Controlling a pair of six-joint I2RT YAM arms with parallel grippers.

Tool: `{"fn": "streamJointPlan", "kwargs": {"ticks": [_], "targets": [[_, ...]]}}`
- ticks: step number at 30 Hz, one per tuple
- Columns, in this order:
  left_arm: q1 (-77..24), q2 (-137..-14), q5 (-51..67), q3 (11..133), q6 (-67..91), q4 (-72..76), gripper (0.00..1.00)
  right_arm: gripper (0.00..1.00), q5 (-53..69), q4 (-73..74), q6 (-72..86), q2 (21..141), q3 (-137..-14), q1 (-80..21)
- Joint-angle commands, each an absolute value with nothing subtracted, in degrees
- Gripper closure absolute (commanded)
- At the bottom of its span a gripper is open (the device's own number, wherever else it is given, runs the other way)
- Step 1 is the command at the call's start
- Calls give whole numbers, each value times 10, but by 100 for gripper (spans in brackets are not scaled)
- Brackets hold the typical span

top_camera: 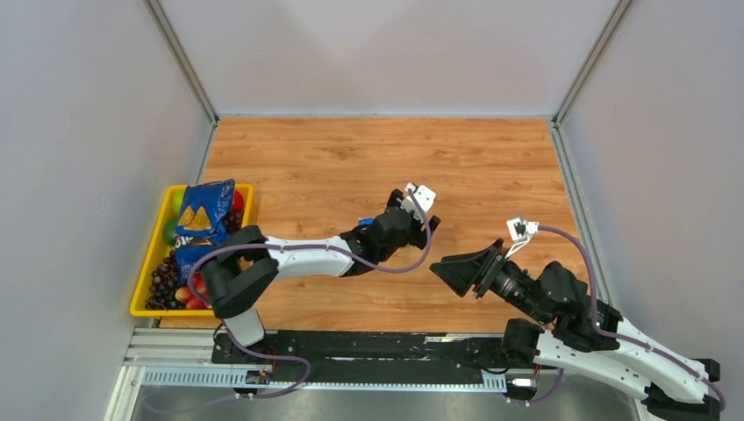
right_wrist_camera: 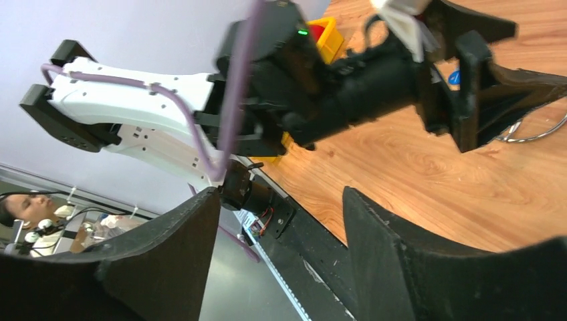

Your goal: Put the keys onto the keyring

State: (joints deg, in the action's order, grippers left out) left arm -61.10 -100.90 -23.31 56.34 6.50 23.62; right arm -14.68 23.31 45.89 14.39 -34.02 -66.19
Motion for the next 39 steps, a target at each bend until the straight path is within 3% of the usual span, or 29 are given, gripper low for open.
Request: {"fn": "streamJointPlan", "kwargs": {"ticks": [1, 3, 7, 27, 39], "targets": [[-614, -931, -203, 559, 47, 232, 4, 28, -164, 237, 416, 179, -392, -664], [-614, -902, -197, 557, 44, 209, 1, 22, -171, 241, 404, 191, -407, -664], [-615, -830, -194, 538, 45, 162, 0, 1, -186, 243, 377, 219, -432, -664], [-614, -441, -226, 440, 110, -85, 0, 0, -251, 277, 280, 407, -562, -664], [-614, -317, -207, 435, 158, -233, 0, 0, -368, 330, 275, 528, -609, -664]]}}
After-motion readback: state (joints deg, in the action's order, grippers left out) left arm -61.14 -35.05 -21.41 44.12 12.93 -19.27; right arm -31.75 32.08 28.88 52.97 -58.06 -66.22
